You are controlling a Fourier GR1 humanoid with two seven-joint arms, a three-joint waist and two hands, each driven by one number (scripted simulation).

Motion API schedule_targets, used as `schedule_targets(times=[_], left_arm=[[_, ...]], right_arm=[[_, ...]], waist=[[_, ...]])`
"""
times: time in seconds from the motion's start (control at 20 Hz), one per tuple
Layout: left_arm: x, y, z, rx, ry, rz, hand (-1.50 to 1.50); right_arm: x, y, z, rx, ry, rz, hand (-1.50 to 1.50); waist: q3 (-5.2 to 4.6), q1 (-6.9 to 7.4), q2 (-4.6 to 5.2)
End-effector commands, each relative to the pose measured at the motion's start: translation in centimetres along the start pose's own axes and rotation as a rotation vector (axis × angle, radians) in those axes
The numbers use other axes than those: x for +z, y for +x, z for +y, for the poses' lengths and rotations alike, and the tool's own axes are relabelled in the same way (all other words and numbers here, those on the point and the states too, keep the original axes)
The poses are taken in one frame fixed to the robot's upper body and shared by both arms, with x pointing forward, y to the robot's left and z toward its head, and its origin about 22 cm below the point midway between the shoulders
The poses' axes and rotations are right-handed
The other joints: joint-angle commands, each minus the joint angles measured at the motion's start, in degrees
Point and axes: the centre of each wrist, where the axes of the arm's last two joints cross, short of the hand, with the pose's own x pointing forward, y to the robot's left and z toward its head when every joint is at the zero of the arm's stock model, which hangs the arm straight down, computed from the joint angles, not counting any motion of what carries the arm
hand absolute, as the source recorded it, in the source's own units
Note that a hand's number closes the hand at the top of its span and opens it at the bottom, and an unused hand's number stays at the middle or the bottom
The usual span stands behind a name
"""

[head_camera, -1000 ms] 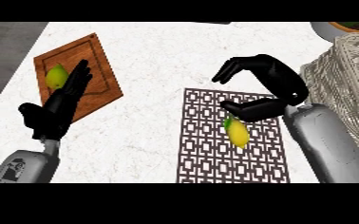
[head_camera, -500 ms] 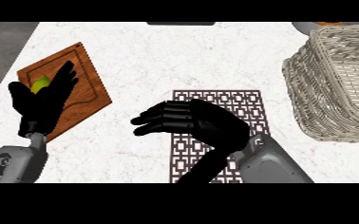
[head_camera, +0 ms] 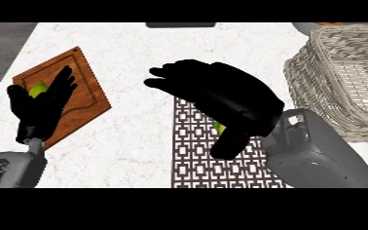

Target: Pick the lemon from the placemat and place it in the basket

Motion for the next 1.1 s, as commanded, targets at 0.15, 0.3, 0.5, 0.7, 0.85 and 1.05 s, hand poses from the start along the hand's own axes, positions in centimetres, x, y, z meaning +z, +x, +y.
schedule_targets(times=[0.15,0.3,0.5,0.7,0.85,1.05], left_arm=[[-0.5,1.2,-0.4,0.001,-0.009,-0.020,0.00],[0.4,-0.5,0.2,-0.008,-0.022,-0.033,0.00],[0.8,0.2,1.3,0.002,-0.009,-0.018,0.00],[0.1,-0.5,0.2,-0.003,-0.014,0.000,0.00],[-0.2,1.0,1.0,-0.004,-0.008,-0.014,0.00],[0.4,-0.5,-0.5,0.007,-0.010,-0.024,0.00]], right_arm=[[-1.0,1.8,-7.6,0.155,0.099,0.236,-1.50],[0.1,-0.6,-9.8,0.125,0.278,0.254,-1.50],[1.6,-1.1,-11.7,0.090,0.365,0.235,-1.50],[3.2,-2.3,-10.6,-0.006,0.380,0.205,-1.50],[6.9,-5.0,-12.1,-0.067,0.351,0.189,-1.50],[8.1,-6.3,-10.3,-0.133,0.212,0.161,-1.50]], waist=[[0.15,0.77,0.43],[0.13,0.86,0.49],[0.19,0.55,0.30],[0.20,0.20,0.51],[0.25,0.32,0.64],[0.27,0.99,0.81]])
